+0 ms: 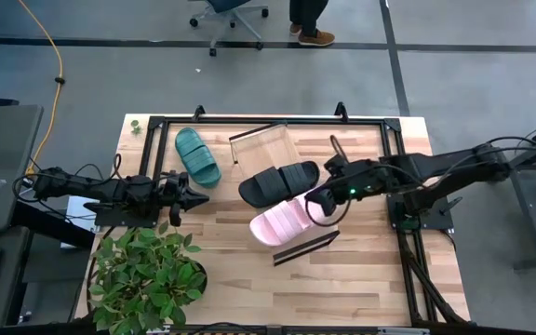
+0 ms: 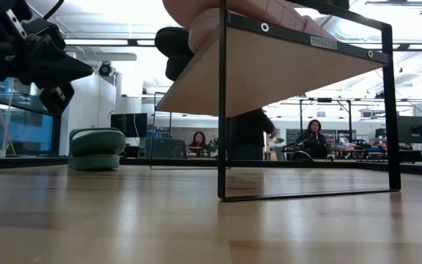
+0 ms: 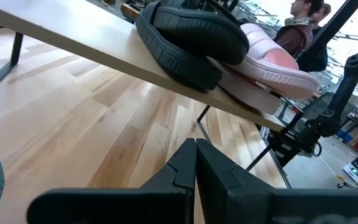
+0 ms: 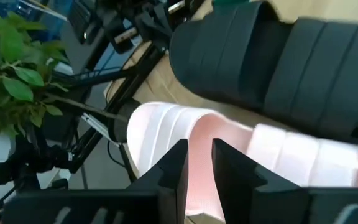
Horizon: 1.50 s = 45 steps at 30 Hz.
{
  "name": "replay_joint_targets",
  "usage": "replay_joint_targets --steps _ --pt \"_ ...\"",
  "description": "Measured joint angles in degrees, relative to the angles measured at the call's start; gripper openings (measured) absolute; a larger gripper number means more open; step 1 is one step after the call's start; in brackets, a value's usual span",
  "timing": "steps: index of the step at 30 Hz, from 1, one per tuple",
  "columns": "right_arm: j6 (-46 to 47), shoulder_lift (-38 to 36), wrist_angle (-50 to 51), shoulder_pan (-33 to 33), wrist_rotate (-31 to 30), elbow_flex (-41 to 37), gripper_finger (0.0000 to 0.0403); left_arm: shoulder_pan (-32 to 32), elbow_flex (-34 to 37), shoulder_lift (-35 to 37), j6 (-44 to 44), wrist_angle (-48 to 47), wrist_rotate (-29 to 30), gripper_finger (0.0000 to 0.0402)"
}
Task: Pick and place slides into the shelf
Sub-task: Put the green pair of slides on the shelf
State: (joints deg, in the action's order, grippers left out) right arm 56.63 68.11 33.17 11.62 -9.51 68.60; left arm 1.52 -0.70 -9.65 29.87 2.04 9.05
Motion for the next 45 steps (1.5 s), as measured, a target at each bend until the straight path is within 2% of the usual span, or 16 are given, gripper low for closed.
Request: replay_joint_targets --steps 6,12,18,23,29,32,38,45 --pt "-1.61 -3.65 2.32 0.02 -3.87 0.0 0.0063 0.0 0.01 0.0 -0.02 2.73 2.47 0.0001" --pt "-2.69 -7.05 5.25 0.02 -9.65 0.0 0.0062 0.0 -0.05 0.02 -4.01 9.93 5.57 0.0001" --pt "-2.73 -9.81 7.24 0.0 -16.6 0.0 0.0062 0.0 -5.42 0.02 -10.96 9.47 7.51 0.0001" --pt "-2.74 -11.48 10.16 0.0 -23.11 0.0 0.0062 0.0 -14.25 0.02 -17.19 -0.15 10.96 0.0001" --pt "-1.3 -12.34 15.58 0.0 -30.6 0.0 0.0062 0.0 -28.81 -1.78 -20.9 -22.55 14.7 0.0001" --pt "-1.12 -12.41 17.32 -0.02 -32.87 0.0 0.0062 0.0 -35.36 -3.65 -23.9 -30.03 16.06 0.0001" --pt "-1.16 -12.41 18.87 -0.02 -35.32 0.0 0.0062 0.0 -44.94 -7.39 -31.05 -35.22 18.57 0.0001" --pt "-1.16 -12.41 21.69 -0.21 -36.24 0.0 0.0062 0.0 -53.76 -11.78 -34.38 -42.3 20.75 0.0001"
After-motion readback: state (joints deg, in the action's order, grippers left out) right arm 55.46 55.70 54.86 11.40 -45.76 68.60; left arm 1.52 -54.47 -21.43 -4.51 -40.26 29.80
